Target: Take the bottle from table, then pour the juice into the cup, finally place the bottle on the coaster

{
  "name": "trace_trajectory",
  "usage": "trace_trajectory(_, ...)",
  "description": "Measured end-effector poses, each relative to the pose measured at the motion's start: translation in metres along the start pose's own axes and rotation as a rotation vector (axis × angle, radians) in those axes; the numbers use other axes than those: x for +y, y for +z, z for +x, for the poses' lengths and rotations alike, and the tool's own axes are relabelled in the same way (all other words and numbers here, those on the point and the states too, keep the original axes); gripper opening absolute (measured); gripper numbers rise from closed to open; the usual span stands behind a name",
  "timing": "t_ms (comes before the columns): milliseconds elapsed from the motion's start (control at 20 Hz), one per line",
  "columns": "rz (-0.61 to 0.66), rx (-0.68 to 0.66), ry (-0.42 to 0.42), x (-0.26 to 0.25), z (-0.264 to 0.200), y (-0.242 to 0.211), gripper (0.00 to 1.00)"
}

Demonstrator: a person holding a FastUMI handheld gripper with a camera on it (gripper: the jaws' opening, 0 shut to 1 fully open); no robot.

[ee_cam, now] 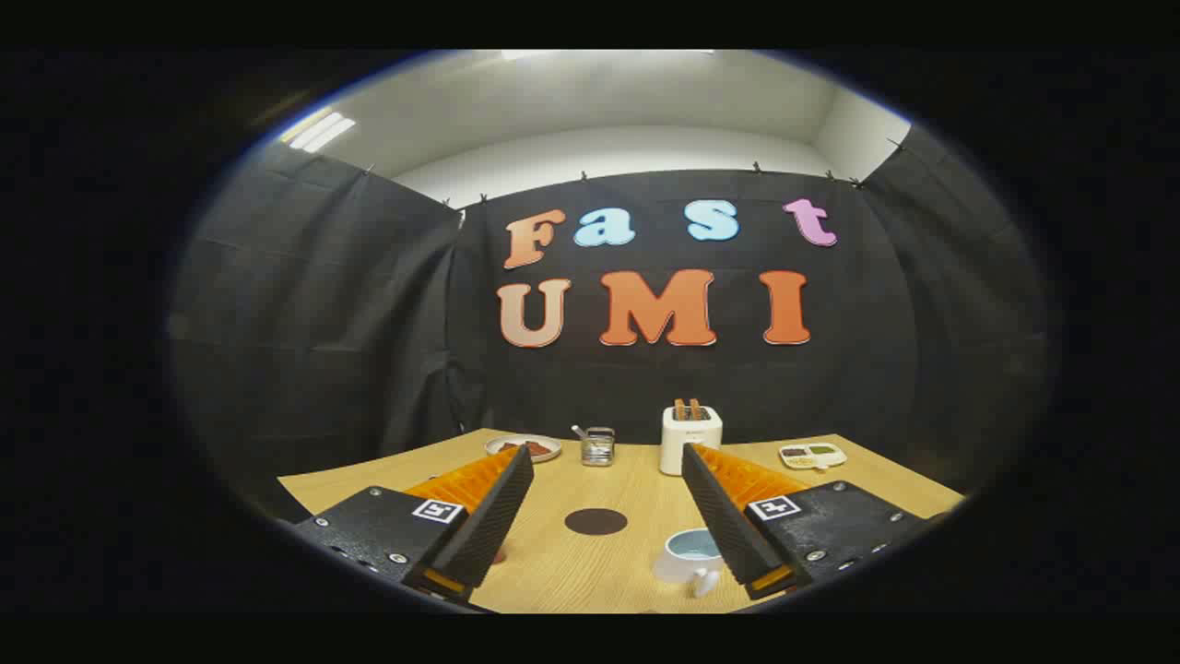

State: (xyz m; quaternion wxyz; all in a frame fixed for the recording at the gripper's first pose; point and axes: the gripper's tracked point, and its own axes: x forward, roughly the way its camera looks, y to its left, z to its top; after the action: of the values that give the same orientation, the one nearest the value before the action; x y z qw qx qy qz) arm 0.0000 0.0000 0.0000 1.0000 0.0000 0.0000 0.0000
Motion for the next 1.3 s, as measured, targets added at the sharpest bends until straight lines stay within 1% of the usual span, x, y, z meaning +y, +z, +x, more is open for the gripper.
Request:
trace_trajectory(250, -0.011, -0.019, 0.0, 0.0, 0.001, 0.013, 0.96)
trace_trajectory(600, -0.022, -0.028, 0.013, 0.008, 0.0, 0.014, 0.96)
trace_trajectory(900, -0.007, -0.024, 0.018, 0.012, -0.001, 0.015, 0.96)
trace_trajectory(1300, -0.006, 0.014, 0.04, 0.029, -0.002, -0.004, 0.96)
